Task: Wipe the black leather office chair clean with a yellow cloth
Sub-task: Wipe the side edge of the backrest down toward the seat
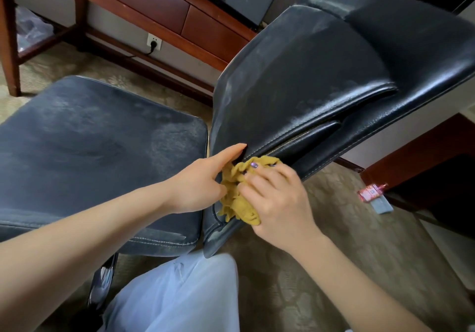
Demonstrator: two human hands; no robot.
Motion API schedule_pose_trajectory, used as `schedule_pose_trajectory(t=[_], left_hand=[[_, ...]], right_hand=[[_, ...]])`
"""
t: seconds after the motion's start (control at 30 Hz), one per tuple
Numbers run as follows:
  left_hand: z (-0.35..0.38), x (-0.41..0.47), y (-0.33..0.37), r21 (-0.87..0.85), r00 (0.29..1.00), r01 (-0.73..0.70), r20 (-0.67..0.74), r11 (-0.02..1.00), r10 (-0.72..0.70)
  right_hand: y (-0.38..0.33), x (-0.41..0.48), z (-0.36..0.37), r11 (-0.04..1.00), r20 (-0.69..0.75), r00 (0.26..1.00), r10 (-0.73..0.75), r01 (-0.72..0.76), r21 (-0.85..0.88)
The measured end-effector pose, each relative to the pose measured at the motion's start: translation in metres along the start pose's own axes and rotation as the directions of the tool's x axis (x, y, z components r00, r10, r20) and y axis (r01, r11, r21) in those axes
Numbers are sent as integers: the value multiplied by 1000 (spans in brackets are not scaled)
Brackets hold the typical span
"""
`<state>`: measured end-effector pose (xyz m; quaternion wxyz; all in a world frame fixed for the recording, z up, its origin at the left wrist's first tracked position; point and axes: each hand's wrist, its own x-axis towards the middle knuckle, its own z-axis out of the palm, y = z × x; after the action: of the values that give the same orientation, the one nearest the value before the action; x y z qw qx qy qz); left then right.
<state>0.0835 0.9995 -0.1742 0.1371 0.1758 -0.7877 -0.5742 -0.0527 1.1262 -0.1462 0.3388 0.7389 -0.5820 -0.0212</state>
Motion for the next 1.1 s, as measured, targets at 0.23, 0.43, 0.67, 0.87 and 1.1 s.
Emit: schedule_pose_trajectory(t=[0.23, 0.43, 0.67, 0.87, 1.1], left_hand=[[0, 0, 5, 46, 1000, -20, -20, 999, 21], [1, 0, 8, 106, 1000, -14, -25, 994, 17], [3, -3, 12, 104, 999, 7, -36, 995, -3], [1, -4, 11, 81, 1000, 13, -22, 997, -11], [2, -3, 7, 49, 999, -10, -30, 999, 11]], right_hand=[[-15, -9, 20, 996, 133, 989, -69, 61, 64], [-23, -8, 29, 984, 213, 961, -176, 166, 64], [-22, -13, 32, 949, 367, 877, -310, 308, 65], [-15, -30, 24, 957, 398, 873, -283, 287, 51], [-1, -26, 7, 980, 279, 940, -196, 194, 34]])
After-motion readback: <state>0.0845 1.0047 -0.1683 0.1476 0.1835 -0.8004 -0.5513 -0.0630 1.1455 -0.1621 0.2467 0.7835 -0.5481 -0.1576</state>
